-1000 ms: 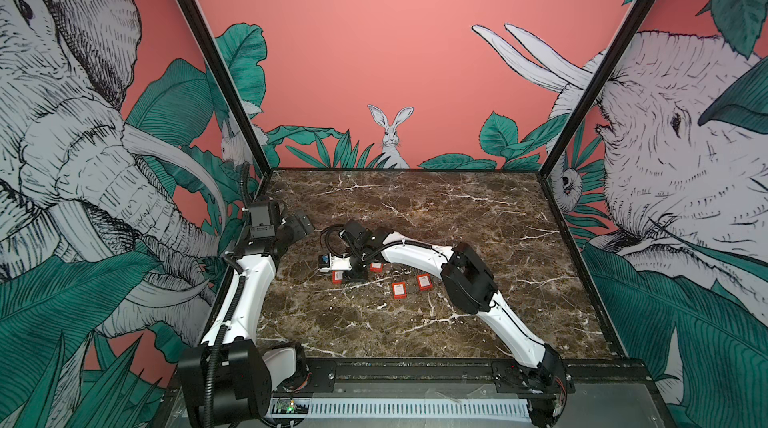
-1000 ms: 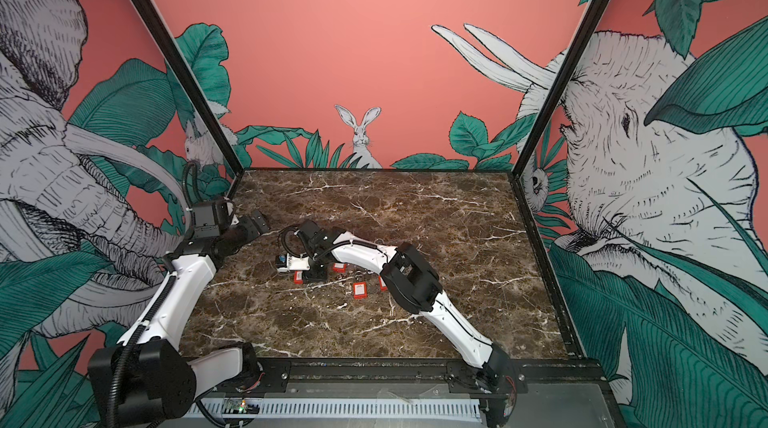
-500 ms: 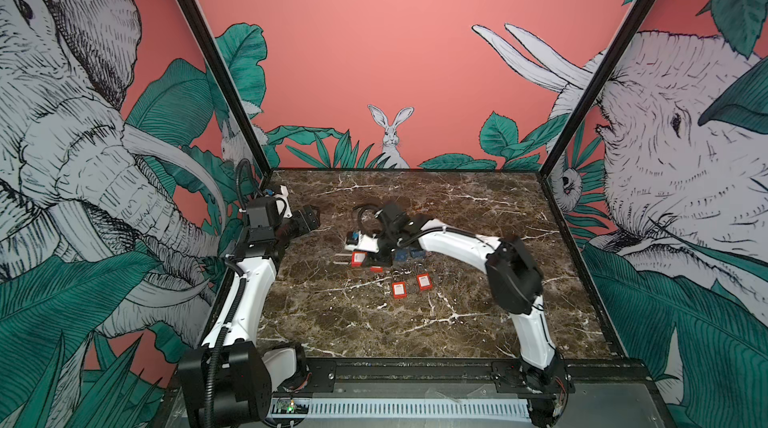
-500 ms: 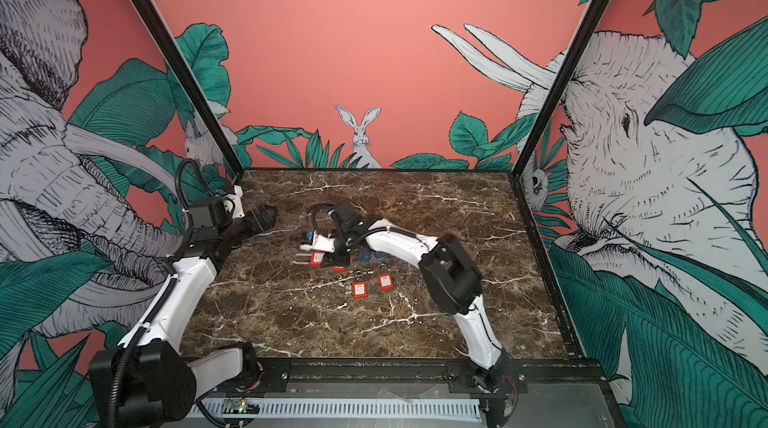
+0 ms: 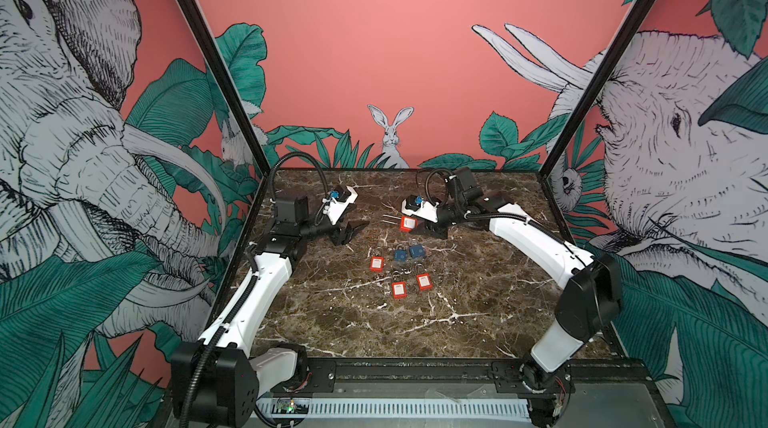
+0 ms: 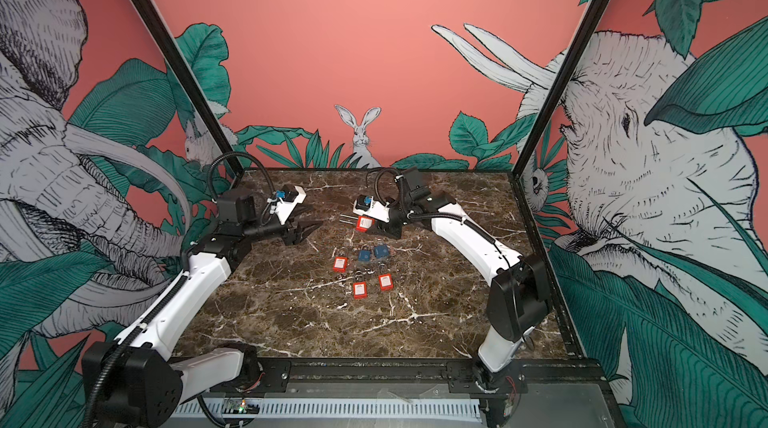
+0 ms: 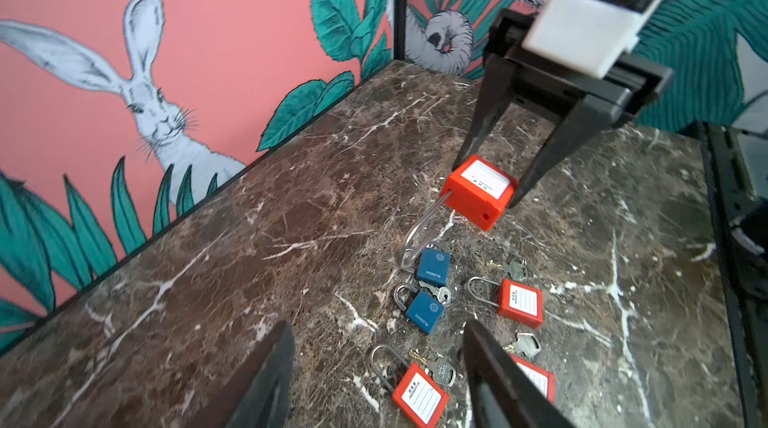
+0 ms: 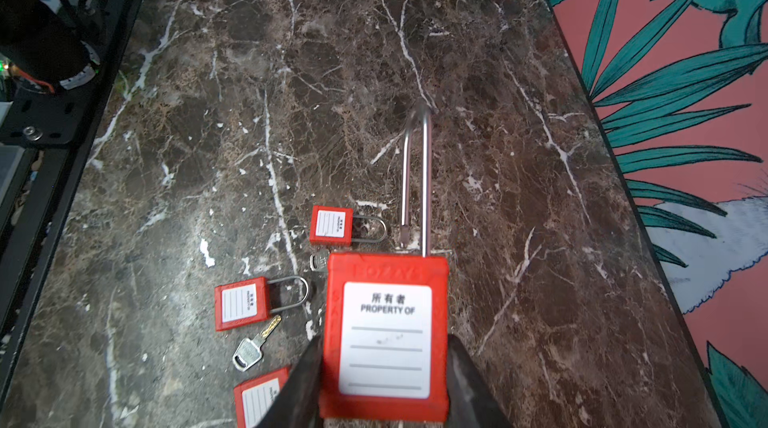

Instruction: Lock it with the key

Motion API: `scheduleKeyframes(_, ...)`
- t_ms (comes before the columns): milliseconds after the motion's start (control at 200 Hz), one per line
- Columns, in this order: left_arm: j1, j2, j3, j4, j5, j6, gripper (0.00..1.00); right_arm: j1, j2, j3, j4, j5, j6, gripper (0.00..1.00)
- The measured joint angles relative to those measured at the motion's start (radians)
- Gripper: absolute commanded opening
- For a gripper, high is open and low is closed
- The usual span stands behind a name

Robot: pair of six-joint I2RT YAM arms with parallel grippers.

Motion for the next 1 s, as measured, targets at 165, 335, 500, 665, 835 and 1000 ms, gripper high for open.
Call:
scheduleKeyframes(165,-0.037,0.073,0.043,-0.042,0.039,0.153,0.64,0.0,-0.037,-0.009,-0.043,0.001,-0.022,0.14)
scheduleKeyframes(335,-0.079,0.133,0.076,-0.073,0.068,0.227,0.54,0.0,-0.076,-0.027,-0.055,-0.002,-0.022,0.14)
scheduleKeyframes(500,-0.113,0.162,0.09,-0.082,0.089,0.251,0.5,0.0,-0.077,-0.027,-0.064,-0.003,-0.025,0.14)
scheduleKeyframes(665,-0.132,0.172,0.09,-0.082,0.096,0.254,0.45,0.0,-0.077,-0.027,-0.07,-0.003,-0.036,0.14)
scheduleKeyframes(835,-0.148,0.195,0.105,-0.082,0.101,0.252,0.33,0.004,-0.077,-0.027,-0.072,-0.002,-0.042,0.14)
scheduleKeyframes(1000,-0.163,0.215,0.12,-0.085,0.111,0.254,0.17,0.007,-0.077,-0.027,-0.078,0.0,-0.048,0.14)
